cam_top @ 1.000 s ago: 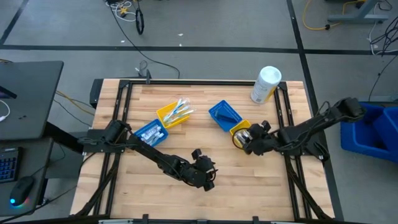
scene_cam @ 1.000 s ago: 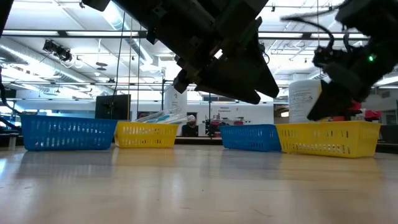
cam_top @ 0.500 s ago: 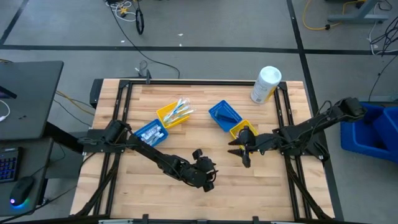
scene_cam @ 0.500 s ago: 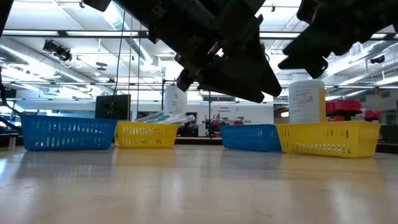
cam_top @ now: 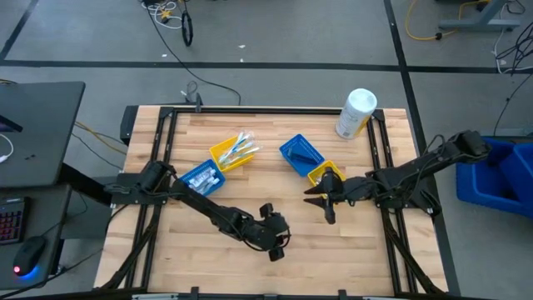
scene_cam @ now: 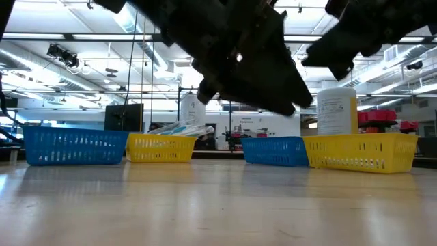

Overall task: Pick & Place Travel size toiletries
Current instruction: Return to Home Position

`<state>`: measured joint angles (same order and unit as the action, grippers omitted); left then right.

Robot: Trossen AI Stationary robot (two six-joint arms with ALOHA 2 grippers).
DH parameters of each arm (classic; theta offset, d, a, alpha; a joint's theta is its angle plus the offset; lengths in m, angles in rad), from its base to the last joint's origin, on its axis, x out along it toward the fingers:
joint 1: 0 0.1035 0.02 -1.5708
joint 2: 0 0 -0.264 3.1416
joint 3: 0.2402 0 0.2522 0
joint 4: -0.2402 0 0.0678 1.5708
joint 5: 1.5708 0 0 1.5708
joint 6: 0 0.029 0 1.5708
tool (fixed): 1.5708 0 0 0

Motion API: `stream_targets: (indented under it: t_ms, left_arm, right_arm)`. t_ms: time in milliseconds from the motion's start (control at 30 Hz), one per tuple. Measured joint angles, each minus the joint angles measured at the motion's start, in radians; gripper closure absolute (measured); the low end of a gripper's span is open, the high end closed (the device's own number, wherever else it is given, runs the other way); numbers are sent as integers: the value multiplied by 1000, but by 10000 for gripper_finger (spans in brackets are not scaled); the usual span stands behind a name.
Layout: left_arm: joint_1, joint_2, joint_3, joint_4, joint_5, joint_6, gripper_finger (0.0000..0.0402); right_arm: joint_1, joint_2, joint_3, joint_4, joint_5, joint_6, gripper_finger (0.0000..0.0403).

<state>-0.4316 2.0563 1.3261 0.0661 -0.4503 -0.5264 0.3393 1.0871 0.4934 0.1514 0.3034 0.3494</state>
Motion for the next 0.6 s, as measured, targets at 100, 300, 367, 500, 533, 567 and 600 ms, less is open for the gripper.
stream_targets:
  t_ms: [100, 300, 367, 500, 533, 567, 600]
  left_arm:
    - [4, -51, -1, -7, 14, 11, 260]
    - [3, -214, 1, -73, -11, 107, 258]
    - [3, -270, 2, -80, -19, 152, 258]
    - [12, -379, -2, -144, 3, 247, 259]
    - [19, -402, -3, -152, 11, 255, 259]
    - [21, -429, -3, -166, 24, 268, 258]
    - [21, -454, -3, -205, 28, 272, 257]
  right_arm:
    - [1, -21, 0, 28, -75, -89, 268]
    - [2, -163, 0, -27, -248, -202, 254]
    - [2, -226, 1, -54, -283, -221, 251]
    - [2, -356, 1, -154, -308, -270, 247]
    - [2, -383, 0, -173, -308, -279, 247]
    - [2, -407, 0, -180, -308, -285, 247]
    - [2, -433, 1, -198, -311, -293, 248]
